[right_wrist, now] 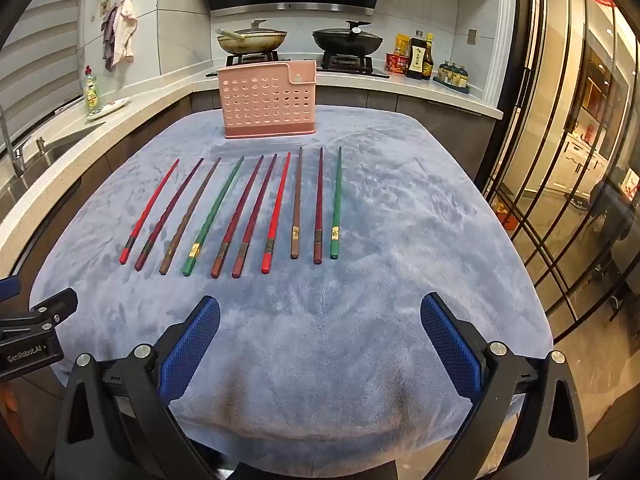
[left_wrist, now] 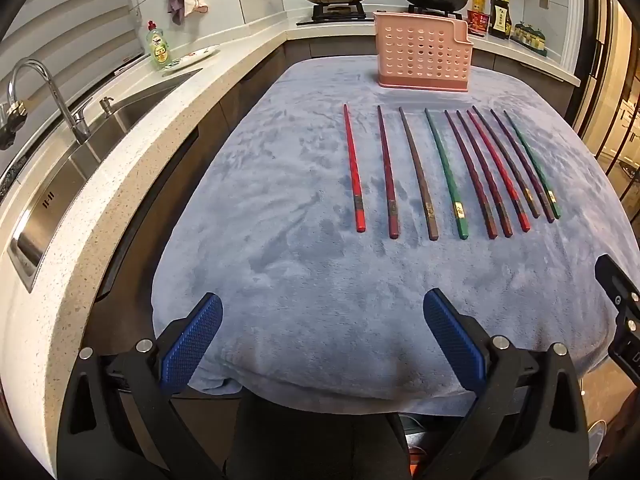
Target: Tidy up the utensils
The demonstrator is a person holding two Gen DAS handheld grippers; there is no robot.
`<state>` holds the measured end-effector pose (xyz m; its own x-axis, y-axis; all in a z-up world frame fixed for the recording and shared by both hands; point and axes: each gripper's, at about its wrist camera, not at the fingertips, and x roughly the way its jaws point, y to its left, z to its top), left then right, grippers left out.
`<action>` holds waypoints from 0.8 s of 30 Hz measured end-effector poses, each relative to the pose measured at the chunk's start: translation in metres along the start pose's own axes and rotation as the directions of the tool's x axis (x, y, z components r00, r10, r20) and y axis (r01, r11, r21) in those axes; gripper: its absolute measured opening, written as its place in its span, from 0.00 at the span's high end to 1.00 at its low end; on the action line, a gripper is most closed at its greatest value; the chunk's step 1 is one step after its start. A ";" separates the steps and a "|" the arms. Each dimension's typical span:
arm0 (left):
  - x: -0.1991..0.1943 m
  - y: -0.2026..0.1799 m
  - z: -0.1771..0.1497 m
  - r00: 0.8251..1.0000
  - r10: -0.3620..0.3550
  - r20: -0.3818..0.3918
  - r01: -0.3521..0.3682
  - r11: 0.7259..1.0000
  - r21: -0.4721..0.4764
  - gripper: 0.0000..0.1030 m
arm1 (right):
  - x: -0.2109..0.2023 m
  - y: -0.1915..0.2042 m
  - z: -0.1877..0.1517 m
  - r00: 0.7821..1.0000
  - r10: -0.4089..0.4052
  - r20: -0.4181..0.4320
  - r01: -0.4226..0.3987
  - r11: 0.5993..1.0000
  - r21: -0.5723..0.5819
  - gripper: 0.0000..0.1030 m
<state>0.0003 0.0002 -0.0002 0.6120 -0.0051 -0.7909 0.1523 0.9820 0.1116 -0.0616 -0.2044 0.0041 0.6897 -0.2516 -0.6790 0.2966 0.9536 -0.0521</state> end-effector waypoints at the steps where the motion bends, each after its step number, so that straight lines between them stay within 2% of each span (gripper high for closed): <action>1: 0.000 0.000 0.000 1.000 0.001 0.000 -0.001 1.000 0.000 0.07 | 0.000 0.000 0.000 1.000 0.001 0.000 -0.001 1.000 0.000 0.07; 24: -0.001 -0.006 0.000 1.000 -0.003 0.002 0.003 1.000 0.002 0.07 | 0.001 -0.002 0.000 1.000 0.004 -0.001 -0.004 1.000 0.005 0.07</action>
<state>-0.0014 -0.0056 -0.0001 0.6128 -0.0088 -0.7902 0.1561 0.9816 0.1102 -0.0614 -0.2062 0.0034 0.6898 -0.2479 -0.6802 0.2973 0.9537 -0.0460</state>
